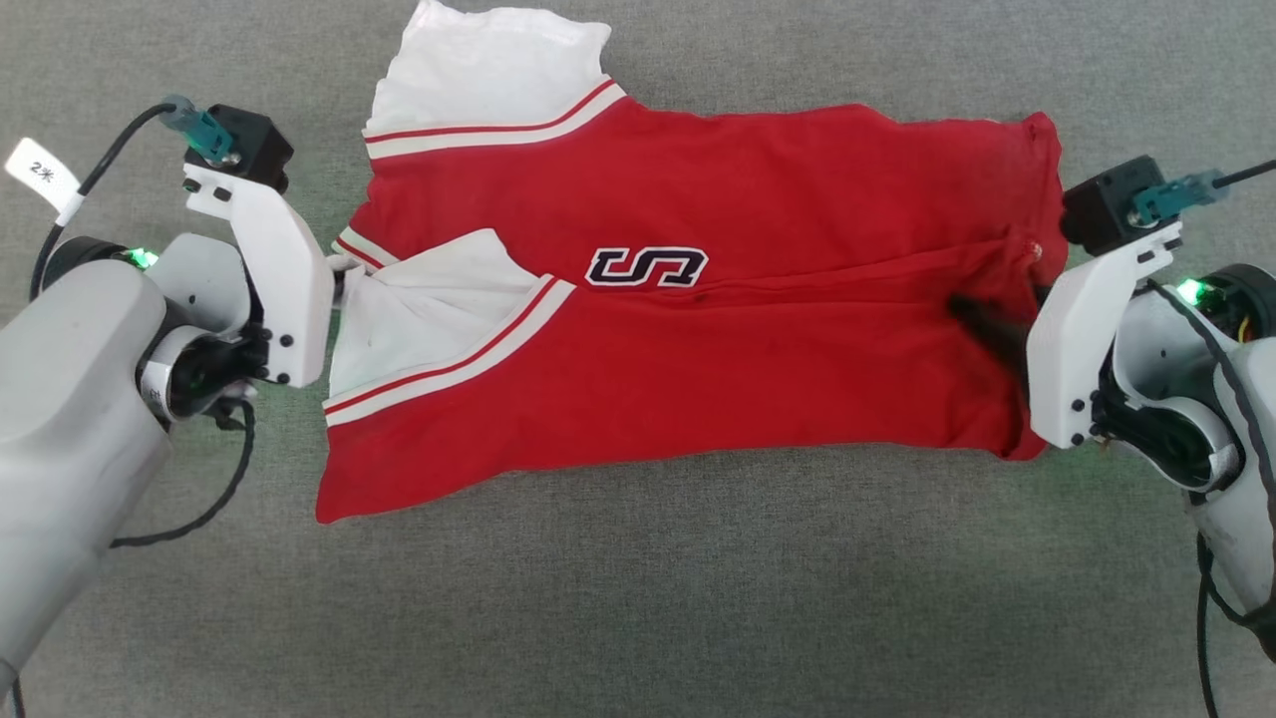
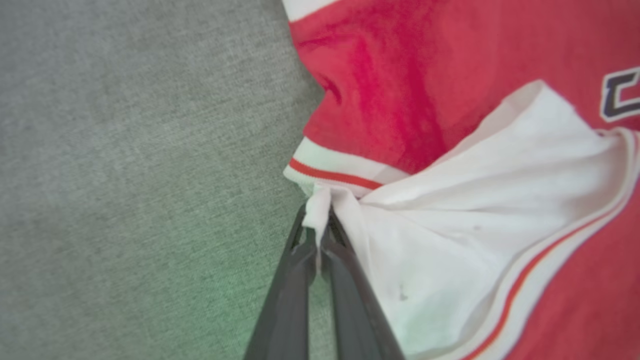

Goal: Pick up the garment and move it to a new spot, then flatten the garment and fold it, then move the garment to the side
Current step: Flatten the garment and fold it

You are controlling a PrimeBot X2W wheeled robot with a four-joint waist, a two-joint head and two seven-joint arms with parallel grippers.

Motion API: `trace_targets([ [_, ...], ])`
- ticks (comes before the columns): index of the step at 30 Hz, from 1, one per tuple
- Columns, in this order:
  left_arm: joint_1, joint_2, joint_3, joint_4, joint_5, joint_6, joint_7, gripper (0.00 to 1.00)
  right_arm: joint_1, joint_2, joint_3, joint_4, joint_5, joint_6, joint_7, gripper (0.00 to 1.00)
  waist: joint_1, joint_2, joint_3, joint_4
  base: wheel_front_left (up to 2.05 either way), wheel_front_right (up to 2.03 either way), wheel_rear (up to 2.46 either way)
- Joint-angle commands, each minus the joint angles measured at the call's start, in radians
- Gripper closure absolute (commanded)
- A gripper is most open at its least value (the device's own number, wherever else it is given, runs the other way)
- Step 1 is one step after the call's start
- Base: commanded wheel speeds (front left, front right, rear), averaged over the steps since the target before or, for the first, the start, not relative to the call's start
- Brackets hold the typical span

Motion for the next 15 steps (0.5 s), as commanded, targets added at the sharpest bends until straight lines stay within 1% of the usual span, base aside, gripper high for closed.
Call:
trace_targets([
  [1,-0.019,0.0,0.006,0.012,-0.01,-0.004,-0.01,0.0,-0.006,0.002,0.002,0.012,-0.001,-0.002,0.004,0.0,0.0,0.0,-0.002,0.0,0.0,0.0,0.0],
  [4,-0.027,-0.001,0.015,0.031,-0.01,-0.01,-0.031,0.0,-0.001,-0.005,-0.004,0.006,0.011,-0.002,-0.006,0.0,0.0,0.0,-0.011,0.007,0.0,0.0,0.0],
  [6,-0.031,0.012,0.022,0.022,-0.006,-0.006,-0.043,0.0,0.011,-0.006,-0.027,-0.007,0.012,-0.002,-0.034,0.0,0.0,0.0,-0.021,0.013,0.0,0.0,0.0],
  [9,-0.019,0.039,0.029,-0.028,-0.003,0.008,-0.054,0.0,0.042,-0.003,-0.073,-0.037,0.001,-0.001,-0.089,0.0,0.0,0.0,-0.038,0.024,0.0,0.0,0.0],
  [12,0.013,0.077,0.041,-0.115,-0.016,0.036,-0.057,0.0,0.083,0.01,-0.135,-0.076,-0.016,-0.001,-0.147,0.0,0.0,0.0,-0.053,0.029,0.0,0.0,0.0],
  [15,0.049,0.133,0.047,-0.226,-0.018,0.086,-0.046,0.0,0.132,0.032,-0.212,-0.122,-0.055,-0.001,-0.216,0.0,0.0,0.0,-0.066,0.032,0.0,0.0,0.0],
])
